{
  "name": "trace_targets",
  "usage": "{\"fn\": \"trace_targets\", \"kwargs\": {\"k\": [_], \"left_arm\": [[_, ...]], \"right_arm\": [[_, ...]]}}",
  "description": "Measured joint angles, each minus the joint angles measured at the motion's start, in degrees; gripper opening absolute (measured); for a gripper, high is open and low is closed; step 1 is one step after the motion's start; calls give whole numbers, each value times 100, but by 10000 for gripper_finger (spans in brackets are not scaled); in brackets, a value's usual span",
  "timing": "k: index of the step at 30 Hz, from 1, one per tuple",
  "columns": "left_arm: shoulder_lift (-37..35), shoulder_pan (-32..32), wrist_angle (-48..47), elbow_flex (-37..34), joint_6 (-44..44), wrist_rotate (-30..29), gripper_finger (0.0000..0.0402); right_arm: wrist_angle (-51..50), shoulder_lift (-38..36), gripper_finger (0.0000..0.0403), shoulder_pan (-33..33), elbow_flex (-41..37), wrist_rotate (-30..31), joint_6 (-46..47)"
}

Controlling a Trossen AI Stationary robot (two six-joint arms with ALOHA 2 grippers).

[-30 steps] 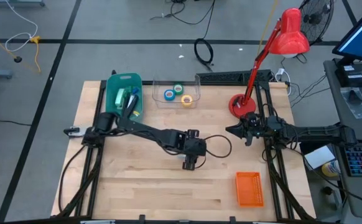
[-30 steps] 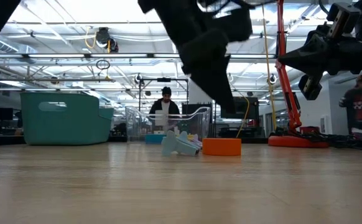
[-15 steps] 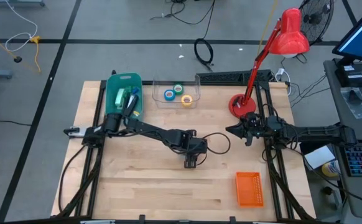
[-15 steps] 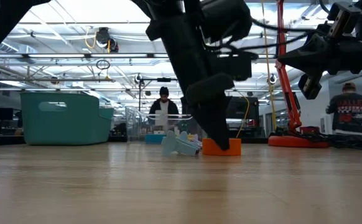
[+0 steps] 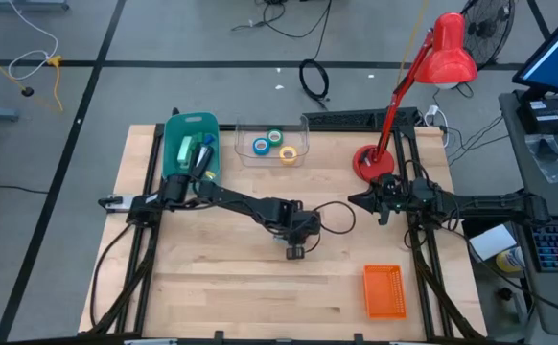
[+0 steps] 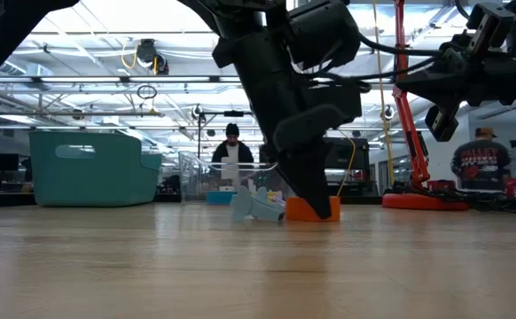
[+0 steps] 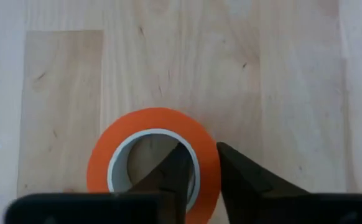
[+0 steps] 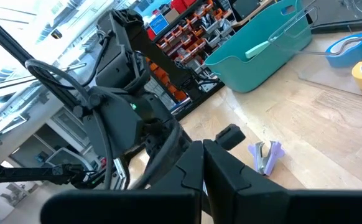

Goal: Pick and place Stapler, Stapler remover, tape
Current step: Put the orange tape into the transparent bin

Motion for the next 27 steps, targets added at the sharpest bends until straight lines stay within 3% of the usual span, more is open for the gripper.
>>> {"fn": "trace_targets", "kwargs": {"k": [5, 11, 18, 27], "left_arm": [[74, -36, -74, 19, -105, -4, 45], [-144, -17, -70, -16, -47, 3, 44], [-1225, 155, 114, 96, -72, -78, 43], [-2764, 413, 224, 96, -737, -294, 43]], "right_arm": [[0, 1, 4, -1, 0, 0, 13], [-11, -2, 4, 0, 0, -2, 24], [-13, -2, 4, 0, 0, 0, 23], [-2, -2, 4, -1, 0, 0, 24]]}}
